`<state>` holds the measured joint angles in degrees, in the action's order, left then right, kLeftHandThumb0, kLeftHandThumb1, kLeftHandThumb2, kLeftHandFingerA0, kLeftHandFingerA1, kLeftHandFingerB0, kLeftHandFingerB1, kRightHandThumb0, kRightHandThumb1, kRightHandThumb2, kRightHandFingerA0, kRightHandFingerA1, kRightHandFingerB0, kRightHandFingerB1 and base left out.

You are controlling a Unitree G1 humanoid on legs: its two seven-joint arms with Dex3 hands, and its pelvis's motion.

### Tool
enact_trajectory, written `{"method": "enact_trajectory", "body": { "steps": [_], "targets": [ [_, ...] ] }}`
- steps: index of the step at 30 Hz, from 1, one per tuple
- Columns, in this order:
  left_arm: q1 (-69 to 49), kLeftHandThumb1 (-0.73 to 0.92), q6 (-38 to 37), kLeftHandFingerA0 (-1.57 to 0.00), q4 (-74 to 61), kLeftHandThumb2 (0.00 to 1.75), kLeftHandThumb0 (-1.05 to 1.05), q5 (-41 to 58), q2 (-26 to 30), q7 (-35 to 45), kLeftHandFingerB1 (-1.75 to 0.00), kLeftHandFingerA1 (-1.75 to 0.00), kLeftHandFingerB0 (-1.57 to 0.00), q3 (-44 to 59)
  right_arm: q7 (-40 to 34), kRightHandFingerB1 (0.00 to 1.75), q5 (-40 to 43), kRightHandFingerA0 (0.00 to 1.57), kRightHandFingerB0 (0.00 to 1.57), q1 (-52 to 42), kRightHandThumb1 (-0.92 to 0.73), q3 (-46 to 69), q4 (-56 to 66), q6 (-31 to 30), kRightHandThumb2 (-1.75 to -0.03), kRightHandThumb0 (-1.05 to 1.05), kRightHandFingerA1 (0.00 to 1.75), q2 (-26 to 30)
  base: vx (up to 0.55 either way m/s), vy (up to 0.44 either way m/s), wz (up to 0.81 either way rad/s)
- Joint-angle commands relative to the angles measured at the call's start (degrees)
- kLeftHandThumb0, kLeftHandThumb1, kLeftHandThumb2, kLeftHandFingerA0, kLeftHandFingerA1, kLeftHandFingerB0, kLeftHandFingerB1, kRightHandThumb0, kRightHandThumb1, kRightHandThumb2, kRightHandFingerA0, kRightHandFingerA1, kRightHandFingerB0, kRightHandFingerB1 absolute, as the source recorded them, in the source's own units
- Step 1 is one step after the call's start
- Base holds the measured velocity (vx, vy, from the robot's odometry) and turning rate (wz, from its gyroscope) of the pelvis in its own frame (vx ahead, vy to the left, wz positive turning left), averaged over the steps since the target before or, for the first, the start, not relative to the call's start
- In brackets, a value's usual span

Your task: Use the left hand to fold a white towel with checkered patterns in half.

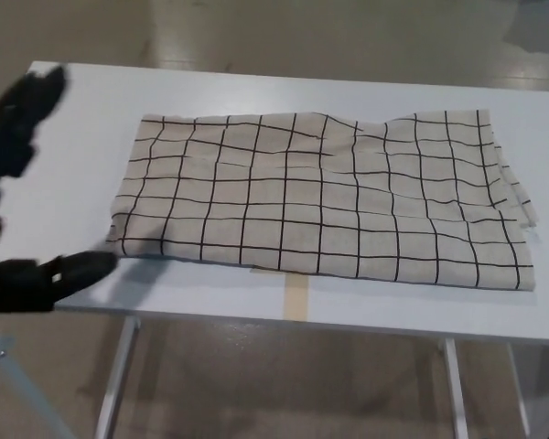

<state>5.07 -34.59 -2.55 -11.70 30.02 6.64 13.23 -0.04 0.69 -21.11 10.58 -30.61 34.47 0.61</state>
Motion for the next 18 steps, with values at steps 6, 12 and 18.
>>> {"method": "enact_trajectory", "body": {
  "steps": [6,12,18],
  "targets": [
    [17.4,0.37,10.1,0.00,25.2,0.73,-0.58,-28.8,3.1,-3.5,-0.15,-0.06,0.00,-20.9,0.0,0.20,-2.5,0.07,0.08,-0.8,-0.74,-2.5,-7.0,5.9,-0.65,-0.49,0.35,0.8,0.00,0.000,0.00],
    [25.3,0.53,14.9,0.00,35.2,0.56,-0.33,-35.1,2.0,-8.5,-0.16,-0.05,0.00,-28.4,-0.8,0.21,-2.7,0.11,0.09,-0.6,-0.73,-2.3,-6.7,6.1,-0.65,-0.49,0.36,1.7,0.00,0.000,0.00],
    [29.4,0.55,17.9,0.00,43.9,0.79,-0.12,-35.8,-0.6,-15.4,-0.17,0.00,0.00,-32.6,-0.4,0.23,-2.6,0.12,0.09,-1.5,-0.73,-2.4,-6.8,5.9,-0.64,-0.48,0.35,2.3,0.00,0.000,0.00]
  ]
}}
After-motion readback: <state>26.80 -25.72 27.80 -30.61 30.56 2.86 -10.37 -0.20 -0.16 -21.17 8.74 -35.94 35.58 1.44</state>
